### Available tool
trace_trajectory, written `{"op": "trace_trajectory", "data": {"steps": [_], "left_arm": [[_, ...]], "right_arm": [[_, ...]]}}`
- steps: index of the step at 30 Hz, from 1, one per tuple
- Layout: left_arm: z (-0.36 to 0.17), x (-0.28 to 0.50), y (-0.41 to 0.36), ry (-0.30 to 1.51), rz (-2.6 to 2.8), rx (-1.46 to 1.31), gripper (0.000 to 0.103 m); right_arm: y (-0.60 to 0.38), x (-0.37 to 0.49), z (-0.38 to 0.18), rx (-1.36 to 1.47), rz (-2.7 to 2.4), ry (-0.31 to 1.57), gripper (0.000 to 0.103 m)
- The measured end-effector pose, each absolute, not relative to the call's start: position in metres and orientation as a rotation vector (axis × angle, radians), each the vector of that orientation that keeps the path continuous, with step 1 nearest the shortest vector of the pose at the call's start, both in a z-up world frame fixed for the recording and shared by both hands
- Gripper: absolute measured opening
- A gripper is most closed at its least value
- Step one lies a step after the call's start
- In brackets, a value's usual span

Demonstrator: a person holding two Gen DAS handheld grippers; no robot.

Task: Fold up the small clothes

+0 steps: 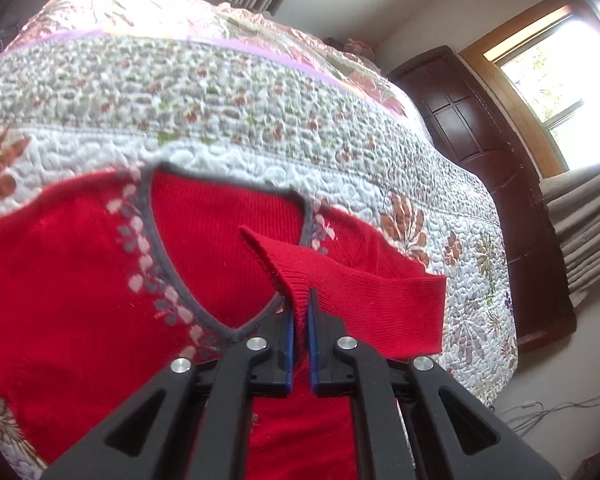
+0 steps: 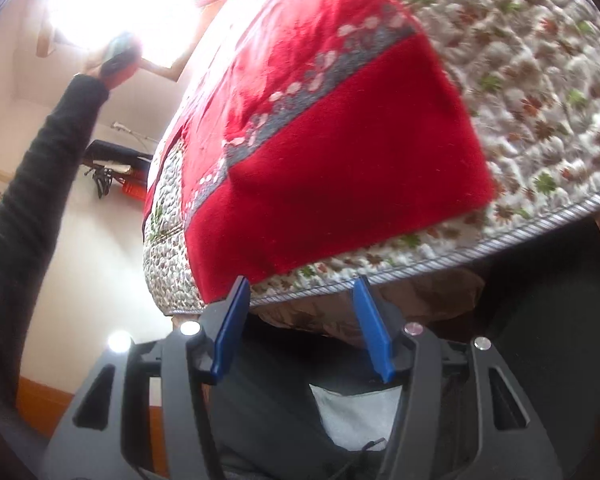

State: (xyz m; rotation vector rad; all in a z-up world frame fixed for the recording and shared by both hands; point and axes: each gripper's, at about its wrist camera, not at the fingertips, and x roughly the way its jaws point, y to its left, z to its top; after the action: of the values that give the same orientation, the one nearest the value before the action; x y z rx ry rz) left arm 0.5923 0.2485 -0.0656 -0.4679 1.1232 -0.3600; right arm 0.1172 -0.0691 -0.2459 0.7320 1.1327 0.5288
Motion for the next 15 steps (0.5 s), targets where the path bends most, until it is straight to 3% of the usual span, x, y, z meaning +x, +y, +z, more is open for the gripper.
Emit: {"op": "trace_trajectory", "data": {"steps": [6, 15], "left_arm": [[-0.048, 0.599, 0.301, 1.105, -0.276, -0.451, 0.005], [-0.065, 0.586, 0.370, 1.102, -0.196, -0.507, 0.005]], "right_arm": [[-0.078, 0.117, -0.246, 0.734, 0.512, 1.136, 0.056], [-0.075, 0.116, -0.241, 0.715, 0.494, 1.140, 0.056]]}}
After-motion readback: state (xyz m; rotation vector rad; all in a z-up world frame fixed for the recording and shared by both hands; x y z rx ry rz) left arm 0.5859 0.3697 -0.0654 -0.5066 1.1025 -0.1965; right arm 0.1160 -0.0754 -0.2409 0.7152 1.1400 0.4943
